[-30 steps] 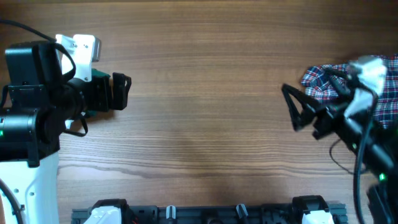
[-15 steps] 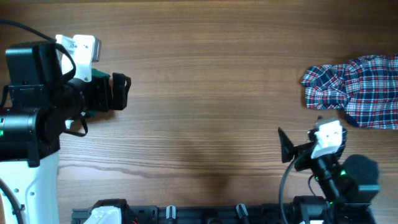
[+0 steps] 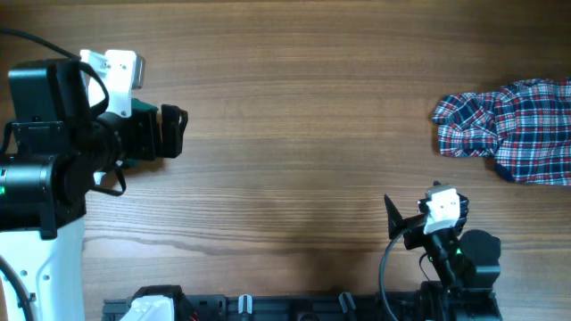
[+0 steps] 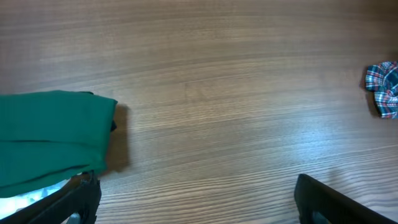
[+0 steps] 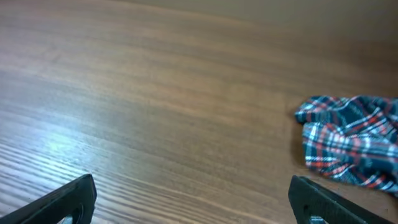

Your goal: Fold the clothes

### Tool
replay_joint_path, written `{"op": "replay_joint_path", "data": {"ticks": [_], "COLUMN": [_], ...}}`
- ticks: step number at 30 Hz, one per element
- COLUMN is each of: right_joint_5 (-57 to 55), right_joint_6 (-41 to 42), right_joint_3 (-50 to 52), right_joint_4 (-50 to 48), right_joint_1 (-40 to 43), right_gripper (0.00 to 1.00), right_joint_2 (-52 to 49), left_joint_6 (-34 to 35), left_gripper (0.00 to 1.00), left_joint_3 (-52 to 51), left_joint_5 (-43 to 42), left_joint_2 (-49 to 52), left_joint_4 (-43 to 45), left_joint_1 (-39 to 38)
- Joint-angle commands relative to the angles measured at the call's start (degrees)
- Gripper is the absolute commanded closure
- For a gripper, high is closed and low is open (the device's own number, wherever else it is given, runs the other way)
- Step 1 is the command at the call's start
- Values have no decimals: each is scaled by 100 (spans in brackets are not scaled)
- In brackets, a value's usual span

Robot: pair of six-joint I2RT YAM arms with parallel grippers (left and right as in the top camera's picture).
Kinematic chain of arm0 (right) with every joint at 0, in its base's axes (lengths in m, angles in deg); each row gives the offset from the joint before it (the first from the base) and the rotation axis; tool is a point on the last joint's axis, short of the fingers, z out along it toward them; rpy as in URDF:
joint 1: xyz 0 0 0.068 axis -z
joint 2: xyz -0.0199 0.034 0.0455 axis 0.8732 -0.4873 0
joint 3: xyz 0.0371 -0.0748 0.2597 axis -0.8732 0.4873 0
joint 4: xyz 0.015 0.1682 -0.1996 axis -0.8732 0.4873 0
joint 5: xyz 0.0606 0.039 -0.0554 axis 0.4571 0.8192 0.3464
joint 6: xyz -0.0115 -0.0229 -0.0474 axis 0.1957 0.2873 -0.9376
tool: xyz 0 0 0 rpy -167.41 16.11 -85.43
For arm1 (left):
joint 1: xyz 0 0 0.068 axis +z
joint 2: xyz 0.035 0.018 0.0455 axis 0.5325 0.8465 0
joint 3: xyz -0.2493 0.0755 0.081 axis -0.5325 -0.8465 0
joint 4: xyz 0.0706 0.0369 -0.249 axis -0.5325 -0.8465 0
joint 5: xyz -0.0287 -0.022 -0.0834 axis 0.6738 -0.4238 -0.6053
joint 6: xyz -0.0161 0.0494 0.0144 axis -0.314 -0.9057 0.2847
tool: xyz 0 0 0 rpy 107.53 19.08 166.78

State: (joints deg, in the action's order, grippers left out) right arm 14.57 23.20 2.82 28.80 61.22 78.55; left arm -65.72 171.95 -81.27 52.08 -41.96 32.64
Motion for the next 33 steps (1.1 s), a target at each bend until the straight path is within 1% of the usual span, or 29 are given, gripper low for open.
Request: {"op": "replay_joint_path", "data": {"ticks": [1, 22, 28, 30, 33], "right_joint_5": [-52, -55, -55, -55, -55], "right_joint_6": [44, 13, 15, 13, 15], "right_joint_3": [164, 164, 164, 164, 164], "right_joint_4": [111, 105, 107, 105, 107], "right_joint_1": [24, 24, 24, 24, 24], "right_gripper": [1, 1, 1, 1, 0], "right_joint_2": [76, 72, 72, 72, 72], "left_joint_6": [-85, -85, -109, -199, -216], "left_gripper": [0, 0, 0, 0, 0], "left_joint_3": [4, 4, -37, -343, -1504], "left_joint_5": [13, 13, 70, 114, 90], "left_joint_2": [-4, -4, -186, -481, -1132], "left_joint_4": [15, 17, 33, 442, 1598], "left_joint_1": [-22, -22, -164, -308, -387]}}
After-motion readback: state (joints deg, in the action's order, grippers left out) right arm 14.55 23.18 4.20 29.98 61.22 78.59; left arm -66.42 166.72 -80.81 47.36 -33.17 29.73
